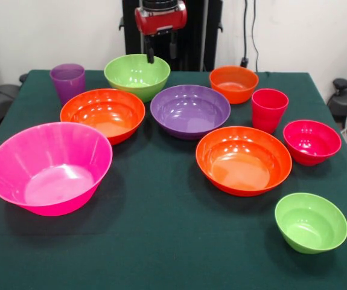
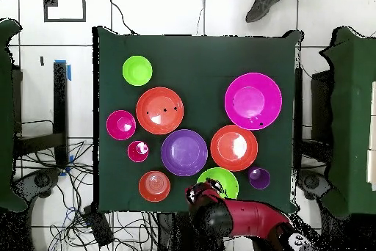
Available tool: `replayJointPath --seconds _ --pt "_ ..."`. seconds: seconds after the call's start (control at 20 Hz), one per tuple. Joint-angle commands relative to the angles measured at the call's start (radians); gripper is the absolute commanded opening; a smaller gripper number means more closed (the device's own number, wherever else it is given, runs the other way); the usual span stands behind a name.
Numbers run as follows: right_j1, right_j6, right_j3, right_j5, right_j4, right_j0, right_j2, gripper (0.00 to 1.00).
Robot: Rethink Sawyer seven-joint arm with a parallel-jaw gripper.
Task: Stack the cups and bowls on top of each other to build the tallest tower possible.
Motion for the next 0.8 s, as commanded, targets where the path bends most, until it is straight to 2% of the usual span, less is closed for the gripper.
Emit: replayJointPath --seconds 0.05,0.4,0.8 --pt "0.095 0.141 -0.038 -0.065 -0.054 0.03 0.005 1.0" --pt "0.14 0.125 -0.064 -0.086 -0.067 0.021 0.005 1.0" --pt "0.12 0.122 -0.054 -0.069 -0.071 0.004 0.019 1.0"
